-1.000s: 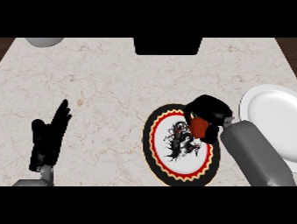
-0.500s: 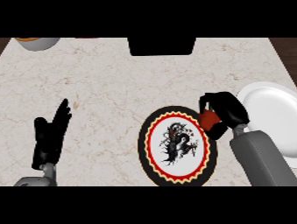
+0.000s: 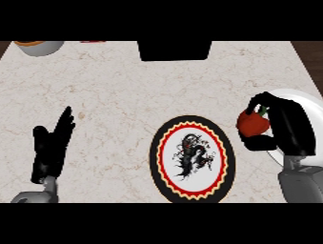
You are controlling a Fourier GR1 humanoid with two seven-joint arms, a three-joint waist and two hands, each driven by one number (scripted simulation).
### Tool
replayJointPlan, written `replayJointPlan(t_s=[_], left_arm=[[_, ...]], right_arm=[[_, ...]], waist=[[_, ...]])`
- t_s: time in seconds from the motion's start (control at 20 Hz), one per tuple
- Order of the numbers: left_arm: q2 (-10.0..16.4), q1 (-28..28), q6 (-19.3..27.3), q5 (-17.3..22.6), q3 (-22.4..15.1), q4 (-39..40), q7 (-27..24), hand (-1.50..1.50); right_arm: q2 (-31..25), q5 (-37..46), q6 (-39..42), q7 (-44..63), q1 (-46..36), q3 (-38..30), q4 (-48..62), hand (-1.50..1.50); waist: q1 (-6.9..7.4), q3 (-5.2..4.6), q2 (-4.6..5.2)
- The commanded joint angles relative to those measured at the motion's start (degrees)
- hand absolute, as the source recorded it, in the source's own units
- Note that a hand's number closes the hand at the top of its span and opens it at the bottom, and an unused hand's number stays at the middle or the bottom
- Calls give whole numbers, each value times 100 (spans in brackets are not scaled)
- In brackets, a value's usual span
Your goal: Pick the bell pepper from the plate and place it in the plate
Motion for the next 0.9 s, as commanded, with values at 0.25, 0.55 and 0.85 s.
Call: replayJointPlan(t_s=[0.25, 0.55, 0.85], left_arm=[[-82, -150, -77, -87, -41, 140, -139, 0], [-144, 61, -115, -92, -103, -370, 242, 0], [-35, -149, -302, -36, 101, 7, -32, 0]], right_arm=[[-338, -268, 81, 719, 537, -1169, -1361, 150], [-581, -641, -173, 317, 279, -1893, -257, 150], [-1256, -979, -132, -264, -622, -2437, 1489, 150]], waist=[[156, 5, 46], [204, 7, 52], [240, 7, 67]])
